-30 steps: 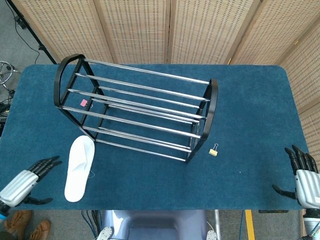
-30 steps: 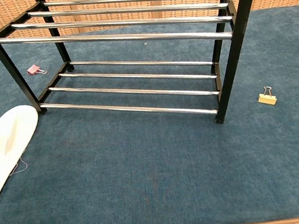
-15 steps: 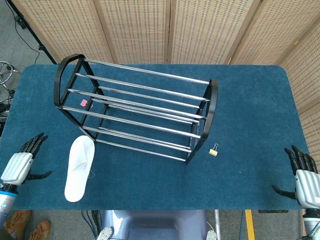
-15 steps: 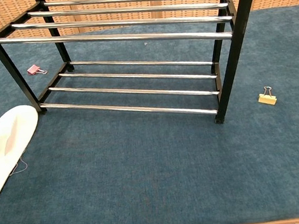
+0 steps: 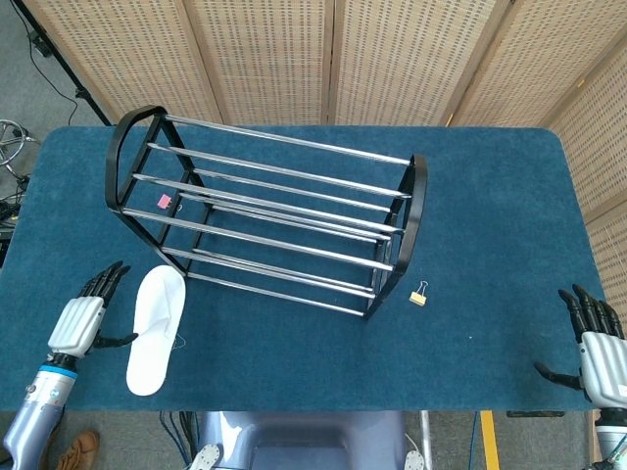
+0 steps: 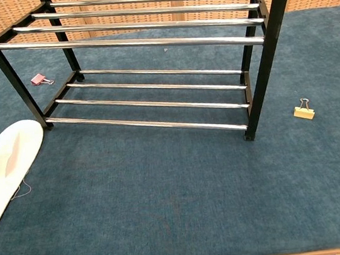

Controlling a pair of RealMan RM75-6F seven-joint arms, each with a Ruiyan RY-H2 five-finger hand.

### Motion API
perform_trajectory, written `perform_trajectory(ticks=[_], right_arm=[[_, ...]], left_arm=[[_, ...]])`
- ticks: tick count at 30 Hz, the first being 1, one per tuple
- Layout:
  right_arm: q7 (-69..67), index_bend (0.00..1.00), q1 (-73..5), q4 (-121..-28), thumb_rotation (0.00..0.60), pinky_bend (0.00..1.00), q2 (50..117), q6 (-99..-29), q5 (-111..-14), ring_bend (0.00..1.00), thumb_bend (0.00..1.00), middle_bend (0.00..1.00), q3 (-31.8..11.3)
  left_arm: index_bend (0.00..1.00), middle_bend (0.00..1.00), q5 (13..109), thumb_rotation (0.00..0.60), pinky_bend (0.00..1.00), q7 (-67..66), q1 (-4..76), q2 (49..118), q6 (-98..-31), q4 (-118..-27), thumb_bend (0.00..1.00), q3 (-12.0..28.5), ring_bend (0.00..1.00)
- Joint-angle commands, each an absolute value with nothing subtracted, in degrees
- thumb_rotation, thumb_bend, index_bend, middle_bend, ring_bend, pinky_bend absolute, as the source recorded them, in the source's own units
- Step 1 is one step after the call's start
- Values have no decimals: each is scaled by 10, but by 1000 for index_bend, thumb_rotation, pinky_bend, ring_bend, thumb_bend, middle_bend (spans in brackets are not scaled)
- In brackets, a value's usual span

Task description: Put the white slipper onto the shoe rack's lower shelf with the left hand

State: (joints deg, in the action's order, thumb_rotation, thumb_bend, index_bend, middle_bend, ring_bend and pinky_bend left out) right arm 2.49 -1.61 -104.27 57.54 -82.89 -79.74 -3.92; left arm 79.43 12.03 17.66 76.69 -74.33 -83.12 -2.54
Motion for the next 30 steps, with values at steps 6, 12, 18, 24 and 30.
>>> perform_trajectory(ticks=[6, 12, 18, 24, 30], right_arm=[[17, 0, -14, -1044, 600, 0, 571, -832, -799, 0, 0, 0, -39], [12, 0, -14, -1043, 600, 0, 570, -832, -799, 0, 0, 0, -40], [11, 0, -14, -1043, 600, 0, 569, -833, -800, 0, 0, 0, -40], [8, 0, -13, -1042, 600, 0, 568, -834, -800, 0, 0, 0, -40], [9, 0, -14, -1042, 600, 0, 568, -831, -801, 0, 0, 0, -39]], left_arm=[[39, 0, 780, 600, 114, 77, 168, 813, -747, -818, 24, -2, 45], [38, 0, 768, 600, 114, 71, 157, 868, -763, -775, 23, 17, 39], [40, 0, 758, 600, 114, 57, 158, 884, -746, -758, 23, 23, 39], [43, 0, 752, 600, 114, 60, 157, 901, -735, -738, 23, 27, 39], [65, 0, 742, 600, 114, 57, 162, 918, -721, -716, 77, 41, 42]])
